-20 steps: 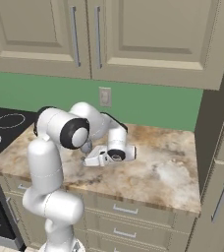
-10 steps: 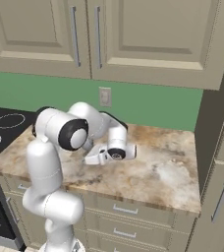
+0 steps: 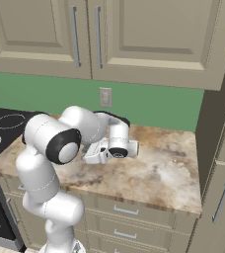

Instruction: Retrieve the wine glasses from the counter and place one next to each plate.

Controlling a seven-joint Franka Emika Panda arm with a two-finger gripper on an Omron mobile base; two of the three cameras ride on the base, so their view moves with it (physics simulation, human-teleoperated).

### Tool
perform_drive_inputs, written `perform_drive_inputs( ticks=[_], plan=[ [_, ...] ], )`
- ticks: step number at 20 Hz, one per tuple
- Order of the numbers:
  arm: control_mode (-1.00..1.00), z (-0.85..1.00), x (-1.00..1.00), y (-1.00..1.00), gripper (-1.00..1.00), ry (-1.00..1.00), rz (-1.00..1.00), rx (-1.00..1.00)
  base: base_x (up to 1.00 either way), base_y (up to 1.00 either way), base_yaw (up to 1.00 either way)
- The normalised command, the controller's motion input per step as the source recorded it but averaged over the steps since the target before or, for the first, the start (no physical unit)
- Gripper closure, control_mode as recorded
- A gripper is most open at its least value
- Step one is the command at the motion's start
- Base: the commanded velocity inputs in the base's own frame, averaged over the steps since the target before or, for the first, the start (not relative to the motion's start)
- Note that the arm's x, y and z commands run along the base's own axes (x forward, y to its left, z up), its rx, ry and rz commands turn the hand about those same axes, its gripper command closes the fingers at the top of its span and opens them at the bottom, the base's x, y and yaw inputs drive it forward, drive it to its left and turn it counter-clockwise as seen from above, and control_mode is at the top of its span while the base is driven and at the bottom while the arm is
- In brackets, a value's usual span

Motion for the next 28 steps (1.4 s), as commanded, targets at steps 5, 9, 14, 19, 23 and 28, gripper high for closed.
perform_drive_inputs(
  ticks=[5, 9, 14, 19, 23, 28],
  plan=[
    [-1.0, 0.6, -0.64, 0.0, 1.0, -0.17, 0.0, 0.0, 0.0, 0.0, 0.0],
    [-1.0, 0.49, -0.73, -0.19, 1.0, -0.06, 0.0, 0.0, 0.0, 0.0, 0.0],
    [-1.0, 0.6, -0.6, -0.13, 1.0, 0.0, 0.0, 0.0, 0.0, 0.0, 0.0],
    [-1.0, 0.73, -0.52, 0.0, 1.0, 0.0, 0.0, 0.0, 0.0, 0.0, 0.0],
    [-1.0, 0.69, -0.63, -0.06, 1.0, 0.0, 0.0, 0.0, 0.0, 0.0, 0.0],
    [1.0, 0.4, -0.51, 0.0, 1.0, 0.0, 0.0, 0.0, -0.38, 0.0, 0.0]
  ],
)
